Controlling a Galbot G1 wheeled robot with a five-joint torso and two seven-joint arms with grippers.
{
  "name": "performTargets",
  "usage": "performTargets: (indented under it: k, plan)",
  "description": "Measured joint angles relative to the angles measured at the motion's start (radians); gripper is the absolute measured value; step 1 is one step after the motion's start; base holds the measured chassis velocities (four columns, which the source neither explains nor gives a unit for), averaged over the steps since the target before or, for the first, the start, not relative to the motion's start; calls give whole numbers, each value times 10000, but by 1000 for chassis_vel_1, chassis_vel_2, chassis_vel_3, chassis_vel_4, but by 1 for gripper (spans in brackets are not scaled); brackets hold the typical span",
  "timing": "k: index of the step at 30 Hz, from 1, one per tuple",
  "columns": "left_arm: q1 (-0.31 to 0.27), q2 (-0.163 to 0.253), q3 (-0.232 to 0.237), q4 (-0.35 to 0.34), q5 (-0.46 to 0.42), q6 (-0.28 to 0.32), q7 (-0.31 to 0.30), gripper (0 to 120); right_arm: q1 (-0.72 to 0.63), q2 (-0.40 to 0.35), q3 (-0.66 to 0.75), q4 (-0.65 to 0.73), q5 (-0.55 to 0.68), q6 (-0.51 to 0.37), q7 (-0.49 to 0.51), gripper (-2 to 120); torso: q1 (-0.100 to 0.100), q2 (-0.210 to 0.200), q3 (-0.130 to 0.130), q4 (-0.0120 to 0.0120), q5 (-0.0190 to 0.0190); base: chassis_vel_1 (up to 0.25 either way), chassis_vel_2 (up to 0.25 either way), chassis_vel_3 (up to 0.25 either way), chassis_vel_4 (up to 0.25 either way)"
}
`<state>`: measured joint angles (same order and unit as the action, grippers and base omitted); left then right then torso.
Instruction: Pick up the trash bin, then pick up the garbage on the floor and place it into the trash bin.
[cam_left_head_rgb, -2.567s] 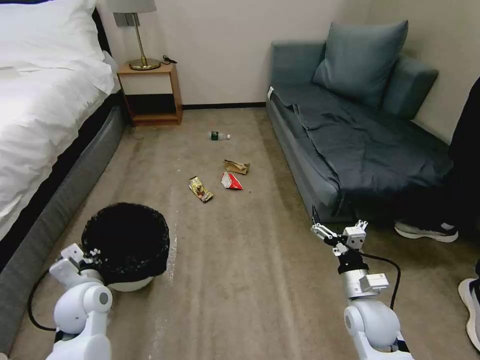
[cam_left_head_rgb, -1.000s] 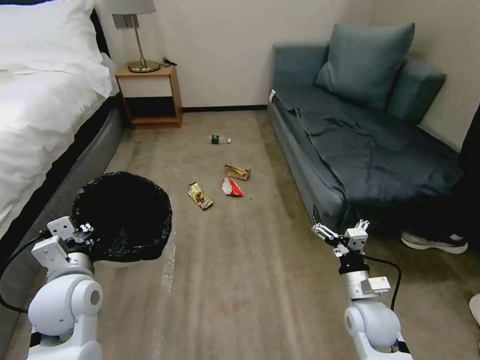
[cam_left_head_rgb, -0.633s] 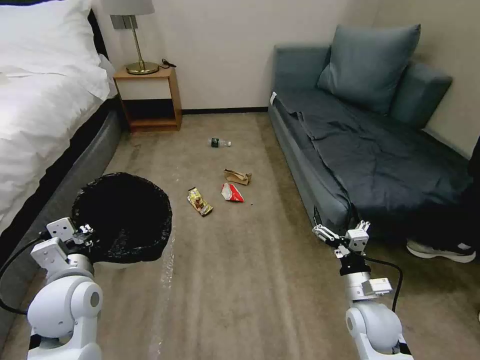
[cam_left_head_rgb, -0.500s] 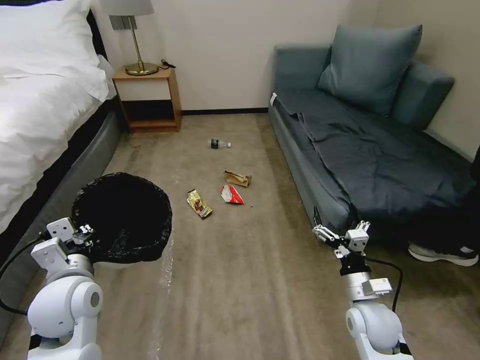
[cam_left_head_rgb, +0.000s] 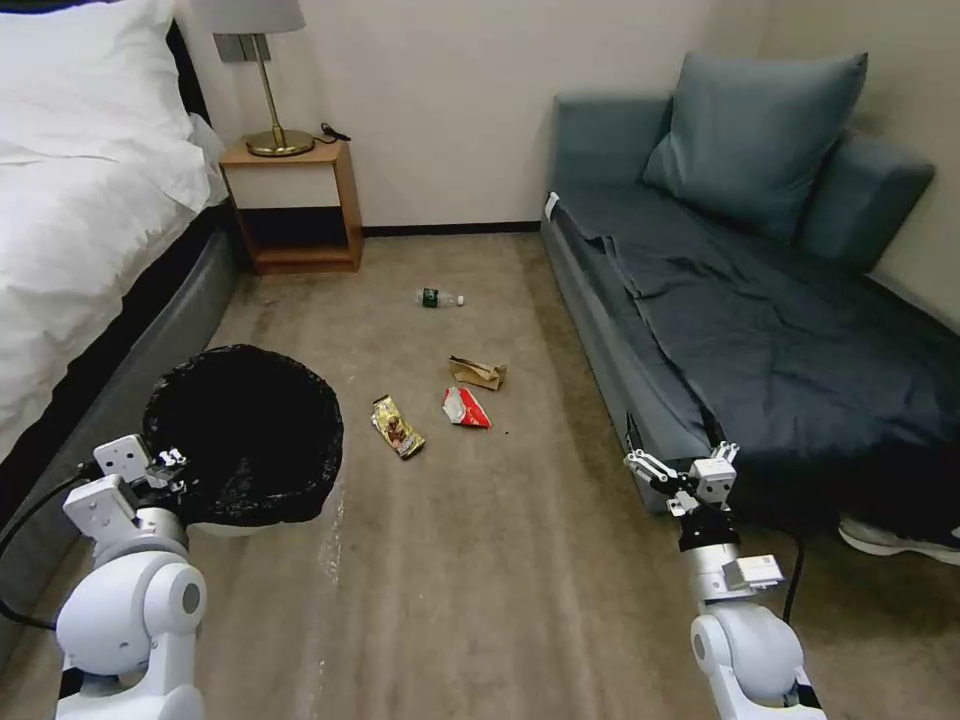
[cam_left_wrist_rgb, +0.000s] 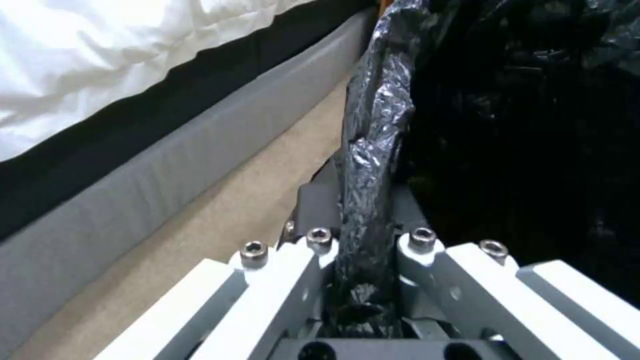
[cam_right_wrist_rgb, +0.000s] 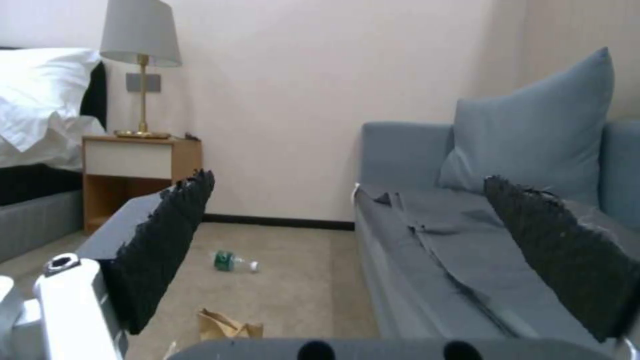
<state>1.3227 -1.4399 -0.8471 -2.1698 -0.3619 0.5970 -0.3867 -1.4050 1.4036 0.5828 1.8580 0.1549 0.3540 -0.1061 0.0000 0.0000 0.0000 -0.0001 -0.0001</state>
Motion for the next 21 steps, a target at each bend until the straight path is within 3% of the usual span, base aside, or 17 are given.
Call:
performTargets:
  k: [21]
  plan:
    - [2,58,-82,12,-88,-119,153,4,93,-4,-54,-68,-89,12,-18,100,0,0,0,1,0,-80,79,82,-78]
